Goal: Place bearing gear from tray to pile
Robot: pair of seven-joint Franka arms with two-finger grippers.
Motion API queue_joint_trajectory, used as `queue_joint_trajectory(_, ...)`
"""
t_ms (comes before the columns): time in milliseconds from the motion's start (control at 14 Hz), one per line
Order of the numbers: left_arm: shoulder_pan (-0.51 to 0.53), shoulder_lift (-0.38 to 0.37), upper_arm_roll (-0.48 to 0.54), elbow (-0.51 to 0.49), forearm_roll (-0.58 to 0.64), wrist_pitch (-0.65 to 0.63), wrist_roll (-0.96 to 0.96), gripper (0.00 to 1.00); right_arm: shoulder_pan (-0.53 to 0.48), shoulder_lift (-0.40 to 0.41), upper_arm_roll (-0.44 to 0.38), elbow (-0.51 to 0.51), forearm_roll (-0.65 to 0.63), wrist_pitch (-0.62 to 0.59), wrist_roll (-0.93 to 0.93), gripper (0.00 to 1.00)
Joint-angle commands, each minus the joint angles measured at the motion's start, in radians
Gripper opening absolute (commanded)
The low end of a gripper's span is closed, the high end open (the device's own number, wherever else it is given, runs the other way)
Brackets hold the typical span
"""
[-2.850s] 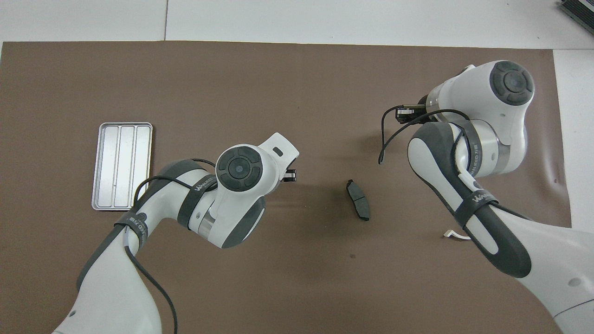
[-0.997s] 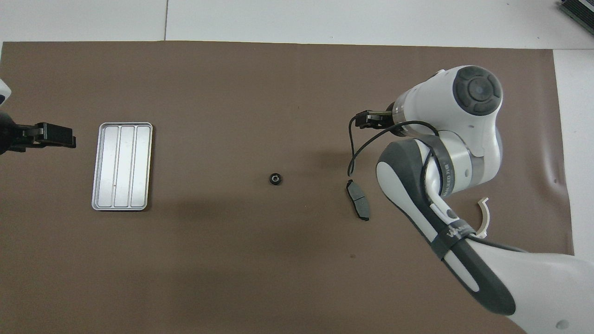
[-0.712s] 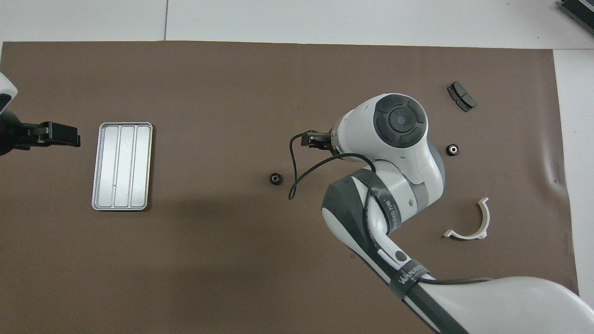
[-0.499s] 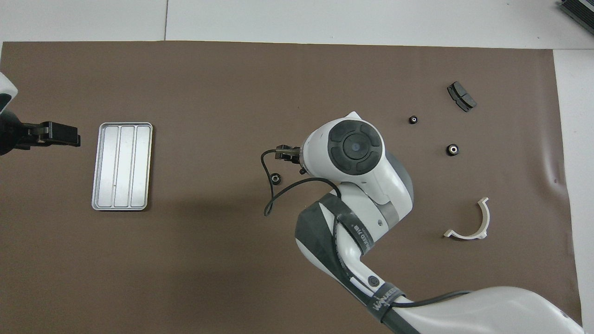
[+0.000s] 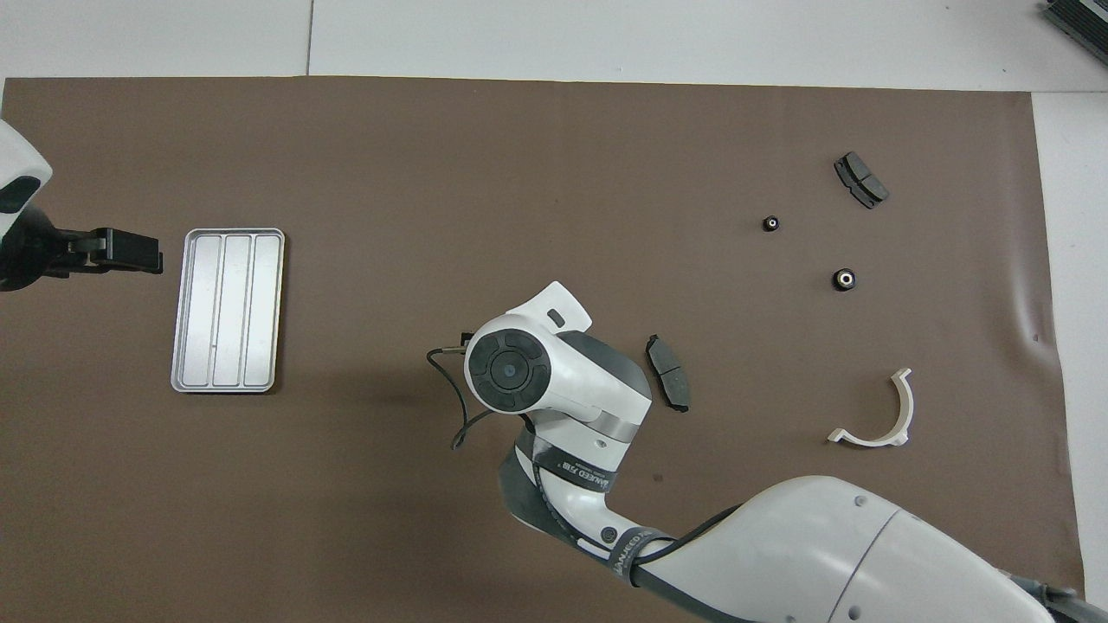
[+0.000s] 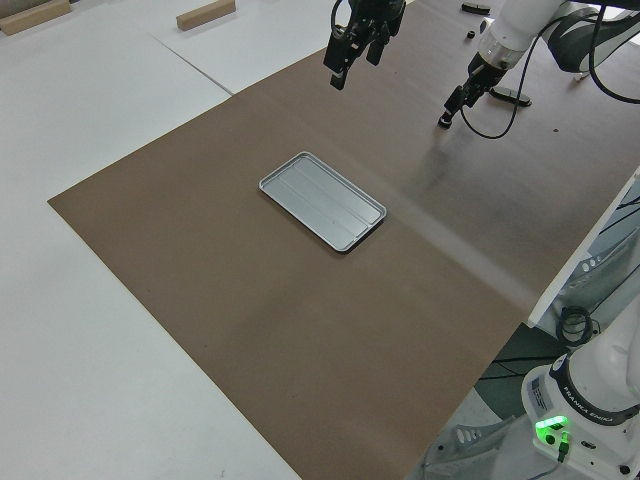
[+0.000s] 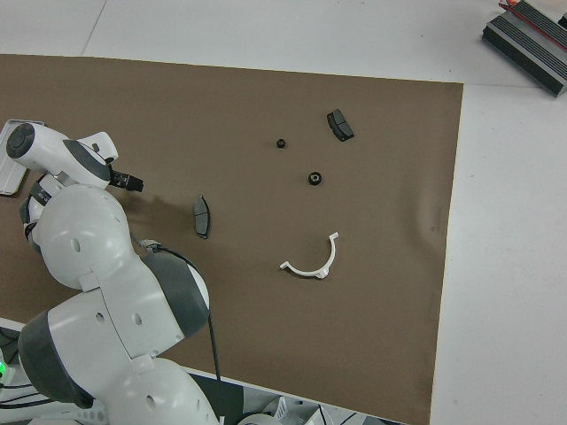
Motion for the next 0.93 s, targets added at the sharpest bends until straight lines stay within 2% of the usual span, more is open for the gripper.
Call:
queue_joint_trajectory(0, 0.001, -0.017, 0.006, -0.016, 0.002, 0.003, -0.001, 1.0, -0.005, 0.043, 0.017, 0.03, -0.055, 0.015, 0.012, 1.0)
queue_joint_trajectory(285, -0.002, -0.017, 0.006, -0.016, 0.003, 0.001, -0.001, 1.0, -0.005, 0.045, 0.017, 0.03, -0.081, 0.021, -0.004, 1.0)
queue_joint_trajectory(712, -0.001, -0.017, 0.006, -0.016, 0.002, 0.001, -0.001, 1.0, -0.011, 0.048, 0.017, 0.019, -0.111, 0.078, -0.045, 0.88)
queue_joint_trajectory(855, -0.001, -0.017, 0.006, -0.016, 0.003, 0.001, -0.001, 1.0, -0.014, 0.048, 0.017, 0.013, -0.111, 0.075, -0.056, 0.8)
